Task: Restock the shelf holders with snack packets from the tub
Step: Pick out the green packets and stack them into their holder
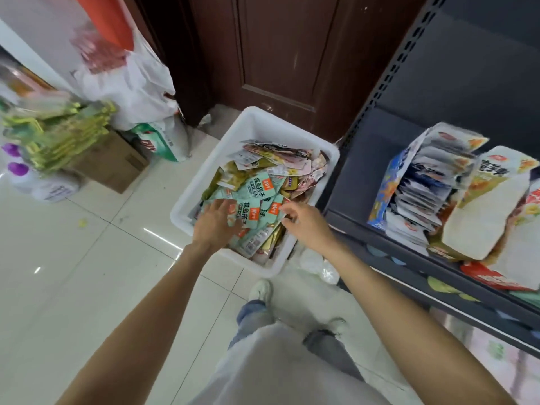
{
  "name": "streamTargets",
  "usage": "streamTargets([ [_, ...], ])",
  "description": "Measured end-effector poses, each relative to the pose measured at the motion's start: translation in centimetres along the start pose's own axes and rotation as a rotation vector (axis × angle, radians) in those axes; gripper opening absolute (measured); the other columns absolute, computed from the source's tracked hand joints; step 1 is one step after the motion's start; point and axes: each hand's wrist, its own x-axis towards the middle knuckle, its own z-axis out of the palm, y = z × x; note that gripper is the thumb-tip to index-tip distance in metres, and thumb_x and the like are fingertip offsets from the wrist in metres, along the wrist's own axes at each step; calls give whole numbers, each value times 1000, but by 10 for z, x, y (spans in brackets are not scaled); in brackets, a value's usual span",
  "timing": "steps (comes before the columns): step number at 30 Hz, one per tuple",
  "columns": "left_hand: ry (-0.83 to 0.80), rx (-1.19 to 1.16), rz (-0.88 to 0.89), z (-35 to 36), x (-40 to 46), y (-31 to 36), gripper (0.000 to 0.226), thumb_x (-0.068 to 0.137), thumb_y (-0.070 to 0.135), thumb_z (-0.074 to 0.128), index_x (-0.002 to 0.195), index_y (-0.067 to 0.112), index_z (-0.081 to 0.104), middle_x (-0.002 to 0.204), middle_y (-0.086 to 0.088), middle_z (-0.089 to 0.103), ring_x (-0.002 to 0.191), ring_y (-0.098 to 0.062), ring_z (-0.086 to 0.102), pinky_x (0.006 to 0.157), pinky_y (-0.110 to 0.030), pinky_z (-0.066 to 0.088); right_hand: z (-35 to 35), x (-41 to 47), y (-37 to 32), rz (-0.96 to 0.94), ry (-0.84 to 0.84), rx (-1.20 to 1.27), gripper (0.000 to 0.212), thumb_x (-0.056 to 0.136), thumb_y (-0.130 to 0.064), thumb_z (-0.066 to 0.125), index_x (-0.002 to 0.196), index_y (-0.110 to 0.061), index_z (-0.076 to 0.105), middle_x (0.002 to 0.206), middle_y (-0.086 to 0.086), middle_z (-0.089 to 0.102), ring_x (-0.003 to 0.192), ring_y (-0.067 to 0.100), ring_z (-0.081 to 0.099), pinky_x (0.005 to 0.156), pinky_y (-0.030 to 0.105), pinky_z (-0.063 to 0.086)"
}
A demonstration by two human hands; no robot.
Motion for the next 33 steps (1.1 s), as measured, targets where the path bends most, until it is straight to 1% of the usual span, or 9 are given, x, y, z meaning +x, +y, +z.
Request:
streamTargets([
  [4, -124, 59, 101, 9, 13, -22, 77, 81, 54, 64, 145, 26, 32, 153, -3, 27, 140, -26, 22, 113, -48, 21, 25, 40, -7, 92, 49, -4, 36, 96, -21, 53, 131, -12, 52, 134, 4, 53, 124, 21, 48, 103, 35, 39],
  [9, -156, 98, 136, 14, 18, -33, 85, 79, 65, 58, 149, 30, 23, 156, 0, 22, 143, -24, 17, 114, -48, 20, 35, 87, -14, 137, 174, -156, 44, 93, -13, 55, 136, -17, 49, 141, 6, 45, 131, 25, 39, 107, 36, 33],
  [13, -208, 155, 154, 6, 20, -34, 76, 85, 60, 52, 149, 31, 22, 155, 1, 25, 141, -24, 25, 110, -46, 32, 33, 103, -14, -86, -137, -484, 85, 79, 17, 47, 147, -32, 31, 159, -2, 16, 145, 24, 13, 117, 44, 13],
  [17, -144, 28, 199, -11, 20, -35, 60, 95, 54, 27, 146, 23, 33, 145, -5, 44, 123, -25, 52, 95, -39, 47, 20, 99, -1, -218, -78, -593, 66, 86, 5, 56, 141, -30, 43, 148, -5, 42, 137, 20, 33, 115, 38, 20],
  [20, -14, -283, 124, -23, 23, -41, 41, 102, 37, 31, 134, 20, 49, 120, -7, 63, 104, -25, 64, 81, -32, 50, 4, 81, 2, -281, -16, -451, 29, 91, -20, 60, 120, -24, 65, 126, -5, 62, 125, 19, 42, 109, 34, 27],
  [24, 77, -495, 18, -33, 27, -42, 26, 101, 18, 37, 121, 12, 52, 114, -4, 65, 99, -26, 64, 73, -26, 47, -8, 44, -12, -330, -1, -217, 19, 91, -26, 59, 104, -17, 69, 121, -1, 63, 120, 14, 49, 106, 35, 35],
  [26, 76, -631, -10, -38, 28, -41, 23, 101, 20, 38, 119, 12, 51, 112, -1, 64, 98, -26, 65, 73, -33, 53, -13, 29, -22, -225, 76, 14, 12, 97, -29, 49, 102, -27, 59, 98, -6, 66, 88, -3, 59, 77, 20, 49],
  [28, 89, -793, -59, -42, 28, -40, 16, 101, 20, 42, 114, 14, 49, 113, 1, 63, 97, -26, 66, 73, -40, 57, -14, 22, -26, -106, 204, 176, 12, 100, -34, 40, 89, -35, 44, 73, -5, 57, 58, 0, 53, 47, 20, 41],
  [33, 72, -1158, -175, -49, 22, -35, 24, 98, 11, 46, 121, 16, 51, 116, -1, 66, 91, -14, 69, 72, -30, 57, -6, 19, -26, 196, 262, 563, 17, 101, -26, 42, 106, -11, 46, 100, 16, 58, 80, 15, 69, 54, 38, 59],
])
